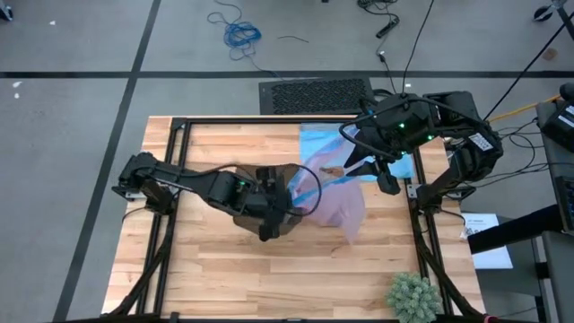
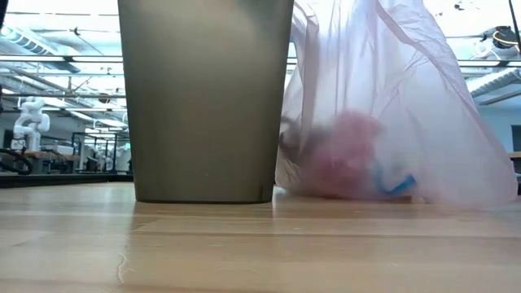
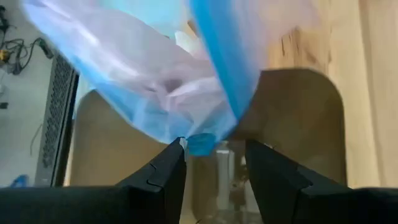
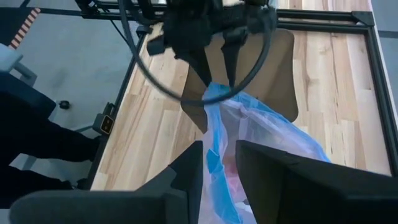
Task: Place trash/remove bag and relplace
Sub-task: Close the trash bag
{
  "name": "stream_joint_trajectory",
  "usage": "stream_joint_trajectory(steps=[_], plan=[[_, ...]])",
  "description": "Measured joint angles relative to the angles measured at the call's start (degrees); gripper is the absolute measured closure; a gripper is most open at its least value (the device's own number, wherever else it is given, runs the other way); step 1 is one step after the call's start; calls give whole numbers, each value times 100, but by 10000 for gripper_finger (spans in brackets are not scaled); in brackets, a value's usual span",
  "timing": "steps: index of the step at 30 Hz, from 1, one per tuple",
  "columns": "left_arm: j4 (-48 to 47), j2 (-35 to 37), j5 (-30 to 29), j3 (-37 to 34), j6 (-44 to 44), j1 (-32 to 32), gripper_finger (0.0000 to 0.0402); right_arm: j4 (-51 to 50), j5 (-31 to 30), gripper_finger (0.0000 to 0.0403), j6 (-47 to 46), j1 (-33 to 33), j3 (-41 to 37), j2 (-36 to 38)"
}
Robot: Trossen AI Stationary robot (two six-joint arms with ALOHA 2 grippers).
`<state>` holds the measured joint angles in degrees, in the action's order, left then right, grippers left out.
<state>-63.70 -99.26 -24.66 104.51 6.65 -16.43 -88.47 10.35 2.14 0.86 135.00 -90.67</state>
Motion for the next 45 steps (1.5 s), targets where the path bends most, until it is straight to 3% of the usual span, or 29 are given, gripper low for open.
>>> stream_joint_trajectory(steps=[8, 11, 14, 16, 24, 32, 39, 45], plan=[[0, -199, -201, 0, -101, 116, 256, -4, -2, 314, 1, 0, 0, 1], [-23, -147, -432, 0, -104, 104, 303, -4, -2, 314, 4, 0, 0, 0], [-55, -105, -380, 33, -96, 172, 374, -4, -2, 314, 8, 0, 0, 0], [-81, -107, -213, 118, 0, 226, 391, -4, -4, 314, 33, -2, 0, 0], [-231, -58, -110, 581, 156, 340, 400, 4, -4, 314, 76, -4, 0, 6], [-324, 394, -256, 1527, 173, 409, 401, 233, -4, 314, 132, -11, -1, 46], [-342, 468, -278, 2417, 110, 442, 401, 1048, 7, 313, -81, -11, -2, 48], [-343, 469, -273, 2612, -597, 529, 401, 1989, -127, 266, -469, -11, 2, -76]])
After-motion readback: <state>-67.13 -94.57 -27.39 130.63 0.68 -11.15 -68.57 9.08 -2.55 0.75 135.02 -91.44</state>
